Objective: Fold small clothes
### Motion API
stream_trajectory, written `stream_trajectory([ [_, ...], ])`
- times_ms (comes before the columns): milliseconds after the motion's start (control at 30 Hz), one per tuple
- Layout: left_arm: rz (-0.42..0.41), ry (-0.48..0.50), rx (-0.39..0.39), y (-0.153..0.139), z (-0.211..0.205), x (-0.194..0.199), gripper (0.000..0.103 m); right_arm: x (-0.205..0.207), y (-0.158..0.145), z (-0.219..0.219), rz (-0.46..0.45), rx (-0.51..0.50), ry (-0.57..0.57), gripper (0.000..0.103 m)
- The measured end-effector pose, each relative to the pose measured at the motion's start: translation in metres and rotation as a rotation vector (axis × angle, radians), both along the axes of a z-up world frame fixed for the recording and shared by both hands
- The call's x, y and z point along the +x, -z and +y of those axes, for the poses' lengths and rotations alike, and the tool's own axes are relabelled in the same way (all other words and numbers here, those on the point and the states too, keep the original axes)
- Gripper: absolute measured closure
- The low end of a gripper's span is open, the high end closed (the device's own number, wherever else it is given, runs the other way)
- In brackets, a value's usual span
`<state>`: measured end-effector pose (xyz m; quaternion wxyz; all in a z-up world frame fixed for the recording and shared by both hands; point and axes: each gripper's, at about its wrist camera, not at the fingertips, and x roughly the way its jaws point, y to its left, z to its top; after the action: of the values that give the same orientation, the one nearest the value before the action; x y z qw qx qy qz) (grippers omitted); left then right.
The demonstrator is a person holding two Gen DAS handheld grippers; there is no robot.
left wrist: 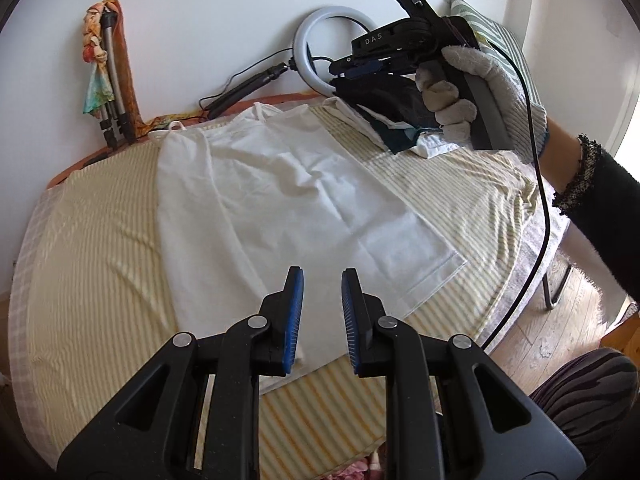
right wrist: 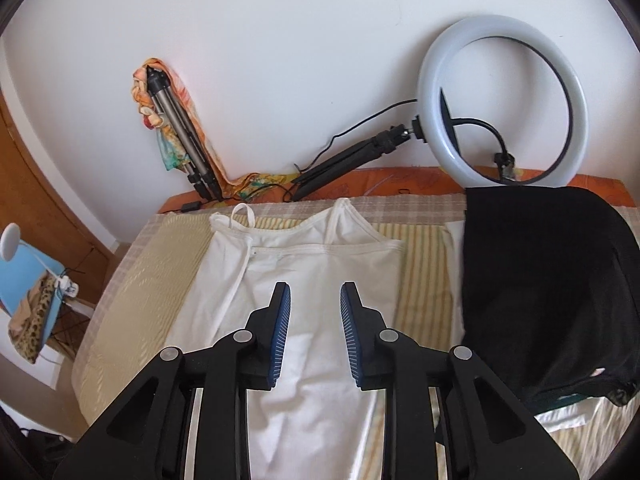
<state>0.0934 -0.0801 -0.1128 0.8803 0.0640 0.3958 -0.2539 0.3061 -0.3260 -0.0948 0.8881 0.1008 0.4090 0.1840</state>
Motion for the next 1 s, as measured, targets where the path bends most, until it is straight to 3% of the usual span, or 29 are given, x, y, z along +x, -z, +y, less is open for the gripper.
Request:
stream_trajectory([
  [267,0.050,0.015,-0.089,0.030,-0.070,0.003,0.085,-0.020,0.006,-0.056,0.020,0.018,0.031,0.079],
  [467,0.102,0.071,-0.081,0.056,-0.119,0.000,0.084,-0.025,0.015,-0.071,0.040,0.020,0.014,0.079],
  [533,0.100,0.086,-0.058,0.062,-0.133,-0.003,0.072,-0.025,0.021,-0.072,0.053,0.026,0.009,0.074],
  [567,0.097,0.093,-0.047,0.065,-0.138,-0.004,0.058,-0.025,0.024,-0.071,0.057,0.029,0.007,0.070],
  [600,0.091,0.096,-0.034,0.067,-0.143,-0.005,0.052,-0.024,0.027,-0.070,0.064,0.031,0.002,0.069],
  [767,0.072,0.073,0.057,0.081,-0.157,-0.005,0.052,-0.016,0.040,-0.058,0.093,0.044,-0.027,0.069],
  [833,0.060,0.059,0.056,0.081,-0.155,-0.003,0.058,-0.011,0.045,-0.053,0.108,0.061,-0.035,0.069],
  [967,0.073,0.036,0.037,0.082,-0.152,0.005,0.096,0.000,0.054,-0.039,0.143,0.071,-0.053,0.069],
  [1000,0.088,0.030,0.016,0.081,-0.149,0.008,0.097,0.003,0.057,-0.035,0.154,0.072,-0.055,0.069],
])
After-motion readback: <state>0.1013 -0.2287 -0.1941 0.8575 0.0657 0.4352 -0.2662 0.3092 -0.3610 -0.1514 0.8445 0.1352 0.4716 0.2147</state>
